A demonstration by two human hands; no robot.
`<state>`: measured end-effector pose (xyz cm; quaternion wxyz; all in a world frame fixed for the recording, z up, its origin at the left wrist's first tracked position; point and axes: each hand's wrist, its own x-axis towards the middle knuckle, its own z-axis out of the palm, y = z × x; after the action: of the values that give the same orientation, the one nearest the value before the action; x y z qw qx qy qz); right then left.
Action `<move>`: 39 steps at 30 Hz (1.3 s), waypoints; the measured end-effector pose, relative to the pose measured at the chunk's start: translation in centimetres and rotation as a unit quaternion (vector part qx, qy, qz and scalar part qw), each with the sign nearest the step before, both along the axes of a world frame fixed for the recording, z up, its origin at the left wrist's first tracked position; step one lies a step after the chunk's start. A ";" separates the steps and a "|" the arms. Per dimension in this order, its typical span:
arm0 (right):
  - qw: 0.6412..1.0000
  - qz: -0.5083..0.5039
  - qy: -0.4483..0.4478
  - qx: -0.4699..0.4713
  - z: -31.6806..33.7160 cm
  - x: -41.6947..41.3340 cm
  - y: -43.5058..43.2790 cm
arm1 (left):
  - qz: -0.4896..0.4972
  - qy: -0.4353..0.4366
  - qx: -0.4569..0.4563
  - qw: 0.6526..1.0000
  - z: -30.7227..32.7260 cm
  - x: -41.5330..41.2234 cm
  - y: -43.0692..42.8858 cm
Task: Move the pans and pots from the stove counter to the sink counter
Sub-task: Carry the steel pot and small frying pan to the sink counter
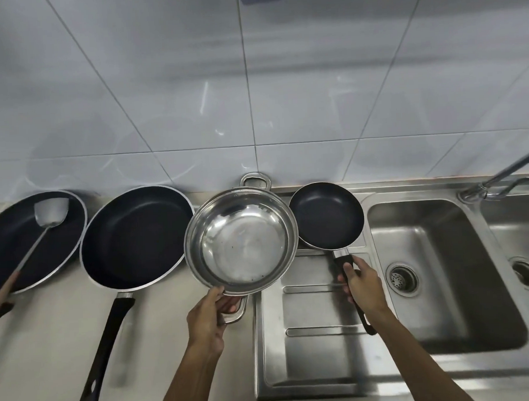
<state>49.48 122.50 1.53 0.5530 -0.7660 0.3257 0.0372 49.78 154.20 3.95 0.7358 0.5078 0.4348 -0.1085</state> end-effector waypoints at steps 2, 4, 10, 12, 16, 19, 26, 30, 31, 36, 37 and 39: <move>1.000 0.001 0.006 -0.001 0.0 0.4 0.0 | 0.010 -0.003 -0.003 1.000 -0.1 0.1 0.0; 1.000 0.003 0.010 -0.004 -0.1 0.7 0.0 | 0.016 -0.006 -0.006 1.000 0.0 0.1 0.1; 1.000 0.006 0.006 0.001 0.0 0.9 -0.1 | 0.010 -0.024 -0.011 1.000 0.3 0.1 0.3; 1.000 0.008 0.005 0.000 0.1 0.9 -0.1 | 0.009 -0.027 -0.013 1.000 0.5 0.0 0.3; 1.000 0.007 0.006 0.000 0.1 0.2 -0.1 | 0.006 -0.041 -0.026 0.999 1.0 -0.5 0.0; 1.000 0.011 0.001 -0.004 0.2 -1.0 -0.3 | 0.011 -0.053 -0.032 0.998 1.4 -1.4 -0.2; 0.999 0.024 0.001 0.024 0.8 -5.2 -1.2 | -0.039 -0.033 -0.031 0.998 1.4 -5.4 -0.6; 0.998 0.055 0.003 0.018 1.4 -7.8 -2.6 | -0.045 -0.034 -0.023 0.998 1.6 -8.4 -2.0; 0.998 0.063 0.003 0.015 1.4 -8.4 -2.9 | -0.048 -0.032 -0.018 0.998 1.8 -9.2 -2.5; 0.995 0.103 -0.004 -0.005 1.7 -11.4 -4.5 | -0.102 -0.035 0.082 0.991 2.7 -13.3 -7.5; 0.993 0.118 -0.006 -0.018 1.9 -12.2 -4.9 | -0.131 -0.045 0.125 0.982 2.8 -14.2 -8.8; 0.984 0.161 -0.013 -0.071 2.5 -14.2 -6.3 | -0.213 -0.074 0.208 0.952 3.3 -15.8 -11.9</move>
<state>35.32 116.24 4.03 0.4882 -0.8461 0.1928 0.0927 33.98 142.30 7.23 0.6036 0.7372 0.2735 -0.1320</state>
